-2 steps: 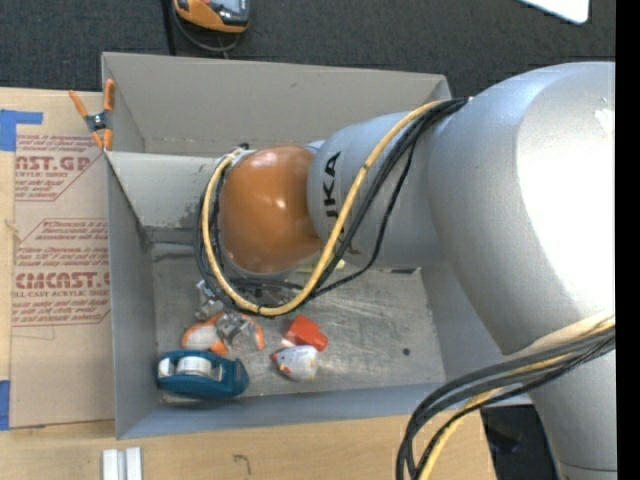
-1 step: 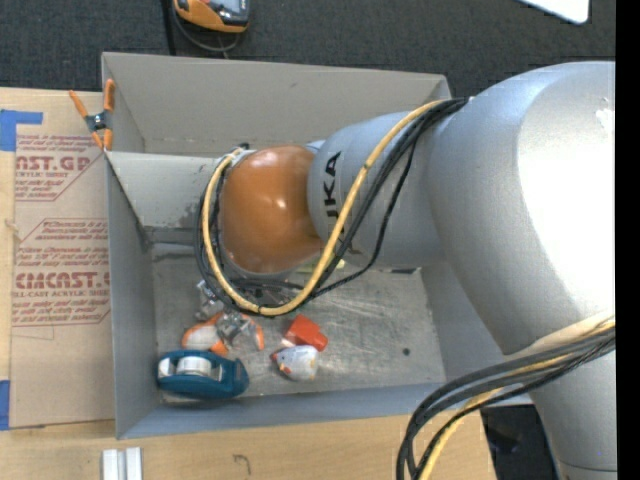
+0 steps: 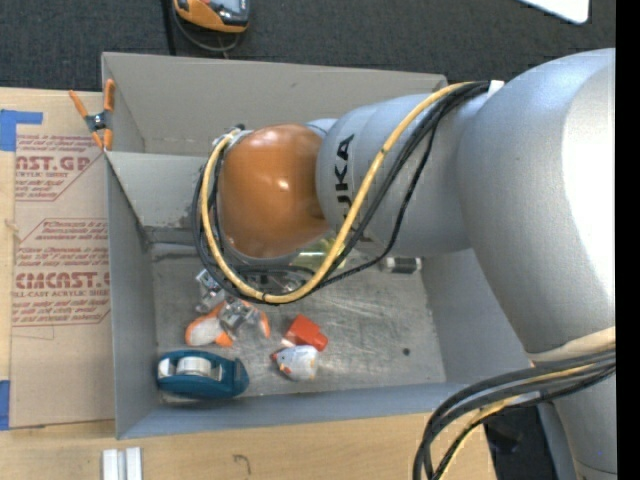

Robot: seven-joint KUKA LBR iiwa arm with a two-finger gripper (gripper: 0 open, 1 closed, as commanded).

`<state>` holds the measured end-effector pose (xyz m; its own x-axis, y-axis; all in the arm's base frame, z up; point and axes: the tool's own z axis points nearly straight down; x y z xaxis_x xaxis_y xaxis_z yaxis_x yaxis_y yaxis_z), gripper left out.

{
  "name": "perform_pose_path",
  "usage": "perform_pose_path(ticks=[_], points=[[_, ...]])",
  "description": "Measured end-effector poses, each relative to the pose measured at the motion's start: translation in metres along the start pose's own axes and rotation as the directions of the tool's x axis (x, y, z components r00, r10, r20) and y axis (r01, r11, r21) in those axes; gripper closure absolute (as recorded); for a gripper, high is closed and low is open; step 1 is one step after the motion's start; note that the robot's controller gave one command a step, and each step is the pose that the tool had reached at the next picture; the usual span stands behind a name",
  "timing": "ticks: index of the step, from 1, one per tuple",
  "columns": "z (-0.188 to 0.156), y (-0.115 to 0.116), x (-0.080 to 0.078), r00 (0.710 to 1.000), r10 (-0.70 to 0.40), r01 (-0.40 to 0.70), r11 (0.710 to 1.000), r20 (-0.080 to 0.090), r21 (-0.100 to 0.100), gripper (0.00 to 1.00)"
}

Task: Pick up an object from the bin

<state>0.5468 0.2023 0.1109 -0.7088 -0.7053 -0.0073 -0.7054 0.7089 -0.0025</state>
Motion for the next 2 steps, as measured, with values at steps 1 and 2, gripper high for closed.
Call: perform_pose_path(ticks=[1, 2], points=[[-0.04, 0.005, 0.008, 0.999, -0.03, 0.03, 1.0, -0.012, -0.008, 1.0], [-0.088, -0.007, -0.002, 1.0, 0.014, -0.014, 1.0, -0.004, -0.002, 1.0]])
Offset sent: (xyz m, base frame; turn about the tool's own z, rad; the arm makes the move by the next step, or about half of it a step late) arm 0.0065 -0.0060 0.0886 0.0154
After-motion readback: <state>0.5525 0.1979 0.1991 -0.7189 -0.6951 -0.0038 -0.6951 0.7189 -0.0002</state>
